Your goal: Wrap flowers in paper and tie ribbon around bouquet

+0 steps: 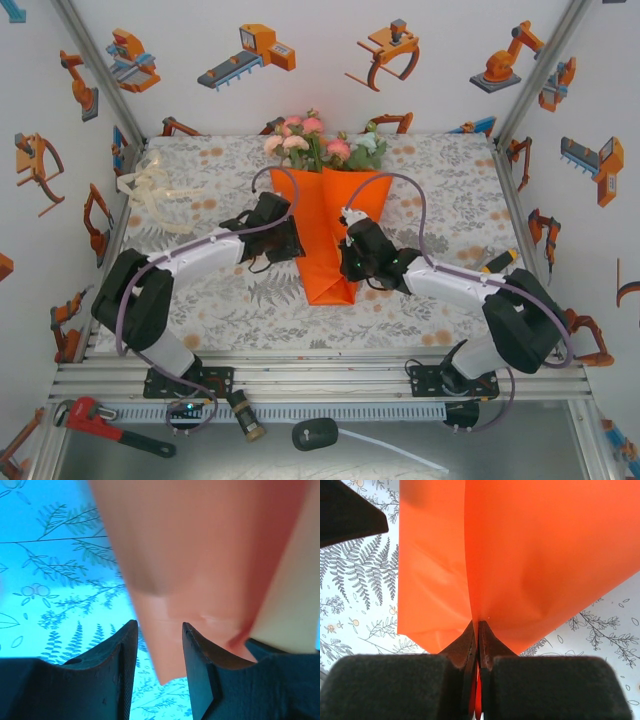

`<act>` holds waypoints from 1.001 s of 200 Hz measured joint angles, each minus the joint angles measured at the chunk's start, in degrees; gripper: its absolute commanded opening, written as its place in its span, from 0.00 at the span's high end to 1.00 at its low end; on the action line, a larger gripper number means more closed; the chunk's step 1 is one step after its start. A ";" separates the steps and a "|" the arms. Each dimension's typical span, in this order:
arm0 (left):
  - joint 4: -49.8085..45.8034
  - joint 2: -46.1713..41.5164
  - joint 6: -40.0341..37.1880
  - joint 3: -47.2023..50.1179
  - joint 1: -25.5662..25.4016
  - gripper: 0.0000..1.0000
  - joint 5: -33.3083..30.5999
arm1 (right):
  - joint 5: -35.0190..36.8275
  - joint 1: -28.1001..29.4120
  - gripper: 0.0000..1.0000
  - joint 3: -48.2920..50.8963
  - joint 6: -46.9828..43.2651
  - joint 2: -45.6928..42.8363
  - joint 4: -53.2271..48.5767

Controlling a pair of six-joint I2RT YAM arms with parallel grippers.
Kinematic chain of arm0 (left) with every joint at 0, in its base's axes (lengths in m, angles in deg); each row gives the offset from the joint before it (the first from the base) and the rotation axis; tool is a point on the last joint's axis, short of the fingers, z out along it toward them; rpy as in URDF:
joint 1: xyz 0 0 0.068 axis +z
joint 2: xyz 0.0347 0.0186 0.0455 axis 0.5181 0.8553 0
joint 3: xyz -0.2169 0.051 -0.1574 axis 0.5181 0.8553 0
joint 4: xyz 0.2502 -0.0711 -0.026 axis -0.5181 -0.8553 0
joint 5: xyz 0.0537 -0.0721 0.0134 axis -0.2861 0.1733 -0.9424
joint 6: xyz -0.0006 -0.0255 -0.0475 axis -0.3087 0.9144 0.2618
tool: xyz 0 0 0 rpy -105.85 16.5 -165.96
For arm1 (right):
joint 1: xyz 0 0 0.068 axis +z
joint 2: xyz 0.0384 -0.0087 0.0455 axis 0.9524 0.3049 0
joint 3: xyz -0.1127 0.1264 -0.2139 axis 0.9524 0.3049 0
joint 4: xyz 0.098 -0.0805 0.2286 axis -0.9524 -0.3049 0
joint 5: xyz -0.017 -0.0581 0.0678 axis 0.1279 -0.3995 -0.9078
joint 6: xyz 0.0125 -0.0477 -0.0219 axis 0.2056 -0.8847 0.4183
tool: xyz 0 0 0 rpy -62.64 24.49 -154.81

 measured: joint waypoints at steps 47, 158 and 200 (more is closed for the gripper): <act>2.51 6.73 -1.55 0.26 -1.14 0.60 4.24 | -0.15 0.00 0.92 -1.62 3.69 0.24 -0.52; 4.33 8.33 -2.27 -0.70 -1.51 0.63 5.01 | 0.09 0.00 0.90 -16.61 11.58 12.02 -5.66; 5.46 8.66 -2.23 -0.68 -1.84 0.63 5.73 | -3.91 0.00 0.91 -13.03 11.30 14.62 0.48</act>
